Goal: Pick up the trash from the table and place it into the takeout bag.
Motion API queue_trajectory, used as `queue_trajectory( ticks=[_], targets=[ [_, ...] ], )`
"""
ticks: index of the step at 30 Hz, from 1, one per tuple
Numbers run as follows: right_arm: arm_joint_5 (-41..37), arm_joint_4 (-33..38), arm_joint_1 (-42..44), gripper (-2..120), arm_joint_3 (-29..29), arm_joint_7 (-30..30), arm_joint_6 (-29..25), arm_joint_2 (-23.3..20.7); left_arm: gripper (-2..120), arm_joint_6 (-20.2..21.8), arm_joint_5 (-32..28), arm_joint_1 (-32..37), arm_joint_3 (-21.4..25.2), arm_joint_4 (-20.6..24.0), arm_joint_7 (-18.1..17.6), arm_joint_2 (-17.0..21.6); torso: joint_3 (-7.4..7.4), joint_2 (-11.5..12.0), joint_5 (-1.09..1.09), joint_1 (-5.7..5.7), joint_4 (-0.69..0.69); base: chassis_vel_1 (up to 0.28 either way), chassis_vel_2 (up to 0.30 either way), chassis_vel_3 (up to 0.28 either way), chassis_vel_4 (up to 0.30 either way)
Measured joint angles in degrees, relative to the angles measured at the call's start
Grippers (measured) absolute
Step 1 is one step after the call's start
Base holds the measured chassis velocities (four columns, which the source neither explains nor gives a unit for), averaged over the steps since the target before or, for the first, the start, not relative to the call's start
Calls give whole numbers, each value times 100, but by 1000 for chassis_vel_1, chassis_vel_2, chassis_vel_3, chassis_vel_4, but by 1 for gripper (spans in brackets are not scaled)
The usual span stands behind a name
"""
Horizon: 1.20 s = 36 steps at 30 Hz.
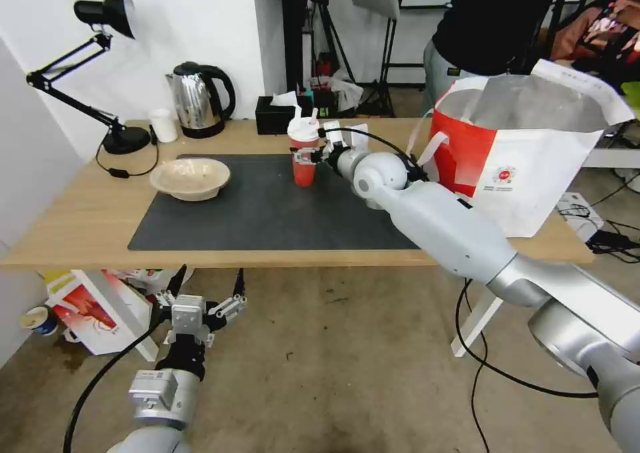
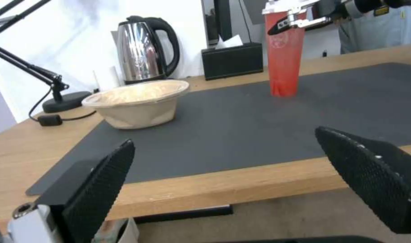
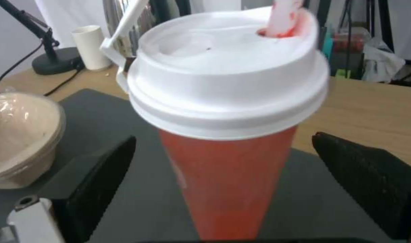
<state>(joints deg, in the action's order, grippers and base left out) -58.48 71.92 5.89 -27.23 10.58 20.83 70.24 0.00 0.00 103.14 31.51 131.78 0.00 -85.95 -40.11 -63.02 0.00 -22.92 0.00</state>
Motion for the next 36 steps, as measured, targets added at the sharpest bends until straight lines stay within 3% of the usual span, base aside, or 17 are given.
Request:
queue_trajectory(
  ticks=[17,21,30,36],
  targets=[
    [59,-373,-101,100,-52,-176,-100,206,100,0,0,0,0,0,0,0,0,0,0,0,0,0,0,0,0],
    [42,-420,-93,90,-48,-266,-156,199,100,0,0,0,0,0,0,0,0,0,0,0,0,0,0,0,0],
    [37,-415,2,55,-8,-337,-199,147,100,0,0,0,0,0,0,0,1,0,1,0,0,0,0,0,0],
    [38,-385,33,42,2,-342,-206,99,100,0,0,0,0,0,0,0,0,0,1,0,1,0,0,0,0]
  ],
)
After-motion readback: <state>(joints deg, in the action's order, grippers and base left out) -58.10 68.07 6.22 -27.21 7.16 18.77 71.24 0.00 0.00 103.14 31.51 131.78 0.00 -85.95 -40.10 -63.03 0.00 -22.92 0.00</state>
